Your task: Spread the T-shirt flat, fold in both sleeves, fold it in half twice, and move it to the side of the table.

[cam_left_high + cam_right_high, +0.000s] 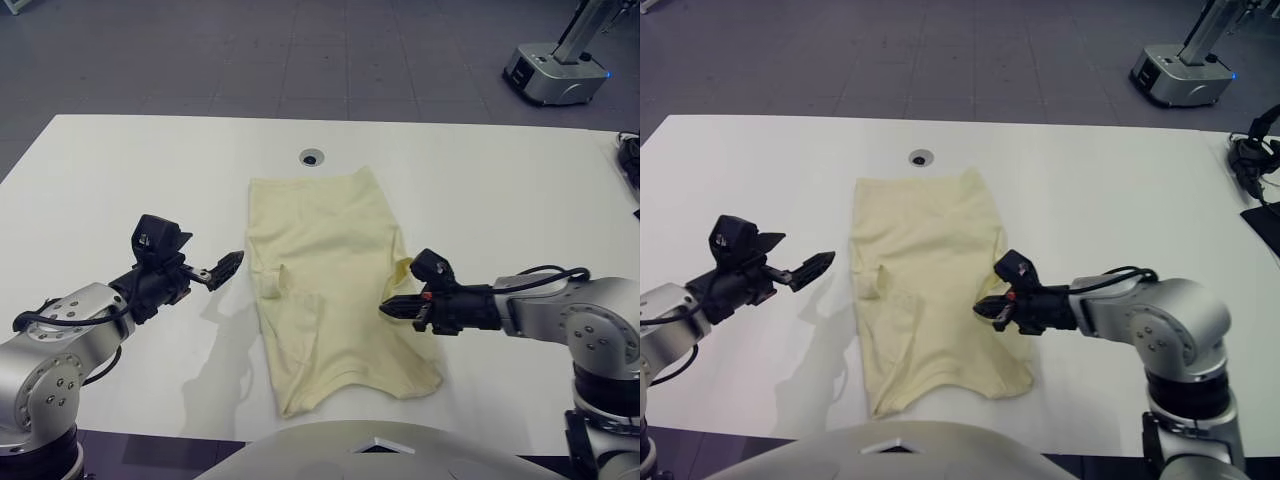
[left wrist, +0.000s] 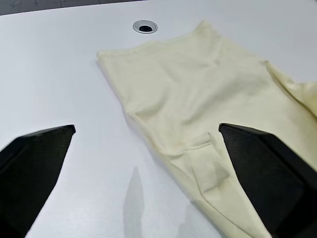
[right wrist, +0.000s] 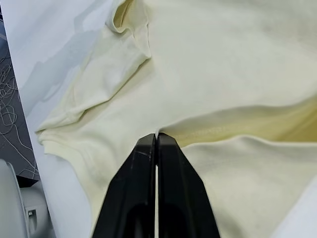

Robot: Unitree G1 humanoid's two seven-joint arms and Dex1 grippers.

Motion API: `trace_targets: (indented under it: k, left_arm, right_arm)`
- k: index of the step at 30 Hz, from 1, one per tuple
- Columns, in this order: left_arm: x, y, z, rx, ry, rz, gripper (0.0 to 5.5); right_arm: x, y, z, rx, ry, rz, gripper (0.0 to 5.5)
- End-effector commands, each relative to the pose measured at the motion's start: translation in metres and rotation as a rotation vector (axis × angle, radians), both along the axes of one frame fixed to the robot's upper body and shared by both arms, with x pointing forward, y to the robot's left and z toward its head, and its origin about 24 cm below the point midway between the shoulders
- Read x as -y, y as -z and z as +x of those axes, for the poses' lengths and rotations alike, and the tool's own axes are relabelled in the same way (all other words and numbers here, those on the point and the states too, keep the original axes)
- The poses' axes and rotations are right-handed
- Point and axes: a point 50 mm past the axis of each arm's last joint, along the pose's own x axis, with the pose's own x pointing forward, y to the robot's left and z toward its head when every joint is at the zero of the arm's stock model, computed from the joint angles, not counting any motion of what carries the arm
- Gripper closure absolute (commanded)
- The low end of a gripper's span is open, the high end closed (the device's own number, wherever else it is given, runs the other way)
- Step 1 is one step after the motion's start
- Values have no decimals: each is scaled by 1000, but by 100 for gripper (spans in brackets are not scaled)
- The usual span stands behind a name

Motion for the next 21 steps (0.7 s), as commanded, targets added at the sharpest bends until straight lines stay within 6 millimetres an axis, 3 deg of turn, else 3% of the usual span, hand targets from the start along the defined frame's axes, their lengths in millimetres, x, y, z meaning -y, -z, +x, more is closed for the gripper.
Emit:
trace_targets:
  k: [1,6,9,11,14,17,21]
  left_arm:
    - [2,-2,6,-5,37,24,10]
    - [0,1,1,-34,50,44,10]
    - [3,5,-10,-78,125,75,10]
    - [4,7,-21,-114,195,94,10]
    - [5,8,-32,-144,276,101,10]
    - [6,11,-37,-157,328,115,10]
    - [5,17,-40,-180,375,170,10]
  right_arm:
    - [-4,9,5,-4,70,-14,478]
    - [13,-22,33,85,187,112,387]
    - [42,-33,41,238,227,-47,342]
    - [59,-28,32,311,121,-196,304]
    - [72,-20,5,277,-122,-274,263]
    - [76,-15,-8,322,-326,-333,203]
    - [69,-11,-9,451,-427,-360,144]
